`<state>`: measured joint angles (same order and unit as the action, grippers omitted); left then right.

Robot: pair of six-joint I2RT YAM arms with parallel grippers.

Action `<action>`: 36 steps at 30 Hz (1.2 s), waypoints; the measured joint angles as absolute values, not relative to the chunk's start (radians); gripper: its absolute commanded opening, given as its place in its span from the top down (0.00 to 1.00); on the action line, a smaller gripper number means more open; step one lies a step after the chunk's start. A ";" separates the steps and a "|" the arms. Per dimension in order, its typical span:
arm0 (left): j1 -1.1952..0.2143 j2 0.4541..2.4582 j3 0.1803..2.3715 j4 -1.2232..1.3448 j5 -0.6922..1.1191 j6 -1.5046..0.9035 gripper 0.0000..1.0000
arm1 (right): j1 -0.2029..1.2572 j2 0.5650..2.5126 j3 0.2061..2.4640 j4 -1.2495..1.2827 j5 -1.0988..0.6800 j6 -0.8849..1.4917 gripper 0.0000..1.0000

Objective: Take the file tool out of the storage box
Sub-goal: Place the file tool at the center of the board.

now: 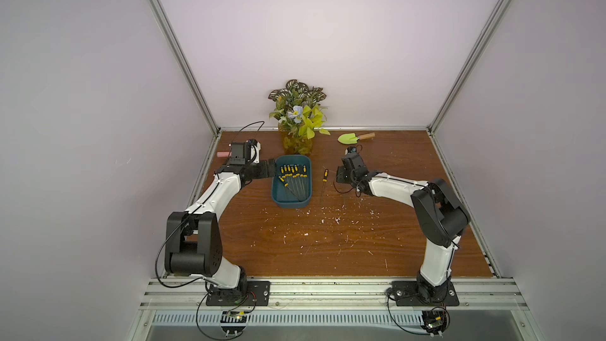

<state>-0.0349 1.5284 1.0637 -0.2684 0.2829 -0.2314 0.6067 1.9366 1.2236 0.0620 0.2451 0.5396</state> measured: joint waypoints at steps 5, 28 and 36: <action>-0.035 1.528 1.064 -0.270 0.282 -0.231 0.00 | 0.623 2.028 1.283 0.062 0.226 0.541 1.00; -0.035 1.528 1.064 -0.274 0.262 -0.231 0.00 | 0.651 2.036 1.345 0.025 0.206 0.476 0.63; -0.029 1.517 1.064 -0.274 0.241 -0.236 0.00 | 0.707 2.005 1.549 0.052 -0.084 0.328 0.62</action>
<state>-0.0292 1.5173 1.0637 -0.2737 0.2409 -0.2363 0.7074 2.0052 1.5490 0.0521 -0.0841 0.3279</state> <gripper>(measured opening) 0.998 0.372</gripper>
